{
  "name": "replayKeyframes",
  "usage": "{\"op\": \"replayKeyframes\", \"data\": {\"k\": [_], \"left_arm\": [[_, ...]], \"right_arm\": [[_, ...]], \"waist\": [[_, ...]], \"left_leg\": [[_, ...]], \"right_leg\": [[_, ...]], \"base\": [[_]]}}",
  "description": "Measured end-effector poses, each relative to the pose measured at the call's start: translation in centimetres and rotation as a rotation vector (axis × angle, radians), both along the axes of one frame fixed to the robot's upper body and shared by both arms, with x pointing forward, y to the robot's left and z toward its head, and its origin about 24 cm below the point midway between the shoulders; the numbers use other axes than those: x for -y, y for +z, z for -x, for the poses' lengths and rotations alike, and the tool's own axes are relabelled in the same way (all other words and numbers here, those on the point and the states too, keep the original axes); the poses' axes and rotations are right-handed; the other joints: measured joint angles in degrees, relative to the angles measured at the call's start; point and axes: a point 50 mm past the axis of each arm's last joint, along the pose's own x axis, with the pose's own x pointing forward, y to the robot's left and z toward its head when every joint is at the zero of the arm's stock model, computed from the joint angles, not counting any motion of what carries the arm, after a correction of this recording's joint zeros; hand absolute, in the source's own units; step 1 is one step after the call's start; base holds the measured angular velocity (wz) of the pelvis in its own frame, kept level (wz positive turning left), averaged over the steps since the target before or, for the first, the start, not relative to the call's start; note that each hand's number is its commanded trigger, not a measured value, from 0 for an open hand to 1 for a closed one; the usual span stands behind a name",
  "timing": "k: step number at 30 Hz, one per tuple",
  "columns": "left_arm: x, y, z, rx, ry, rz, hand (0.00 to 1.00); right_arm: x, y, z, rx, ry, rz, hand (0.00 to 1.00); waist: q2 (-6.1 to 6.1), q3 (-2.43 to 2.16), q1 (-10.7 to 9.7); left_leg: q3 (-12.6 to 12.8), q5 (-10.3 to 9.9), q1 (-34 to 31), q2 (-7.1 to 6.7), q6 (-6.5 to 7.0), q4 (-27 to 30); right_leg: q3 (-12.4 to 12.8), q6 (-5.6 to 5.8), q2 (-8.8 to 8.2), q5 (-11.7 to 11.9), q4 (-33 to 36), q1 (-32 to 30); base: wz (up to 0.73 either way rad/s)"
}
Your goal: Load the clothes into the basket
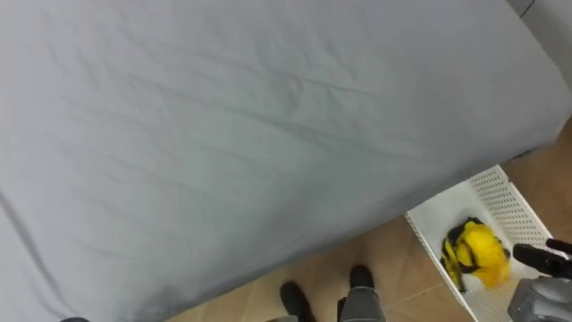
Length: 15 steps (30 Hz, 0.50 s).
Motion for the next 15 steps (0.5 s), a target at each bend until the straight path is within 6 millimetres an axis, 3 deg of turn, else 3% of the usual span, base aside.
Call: {"op": "replayKeyframes", "data": {"k": [4,12,15], "left_arm": [[-0.1,0.0,0.0,0.013,0.005,0.001,0.00],[-0.6,0.0,0.5,0.012,0.018,-0.003,0.00],[-1.0,-0.1,1.4,-0.003,0.019,-0.004,0.00]], "right_arm": [[0.0,-0.4,0.5,0.001,-0.008,-0.025,0.00],[0.2,-0.8,1.7,-0.003,-0.035,-0.038,0.00],[0.3,-1.2,2.7,-0.012,-0.058,-0.048,0.00]], "waist": [[-0.64,0.43,0.4],[-1.57,0.11,-0.1],[-2.66,-0.14,-0.2]], "left_leg": [[0.0,0.0,1.1,-0.01,0.00,0.0],[-1.5,0.0,3.9,0.19,-0.01,0.0],[-2.4,0.0,7.2,0.08,-0.02,-1.0]], "right_leg": [[-0.2,0.01,-0.05,-0.2,-0.2,1.4],[-2.4,0.05,0.05,-0.2,-2.4,6.2],[-2.6,0.17,0.49,-0.2,-3.7,10.0]], "base": [[0.02],[0.11],[0.13]]}}
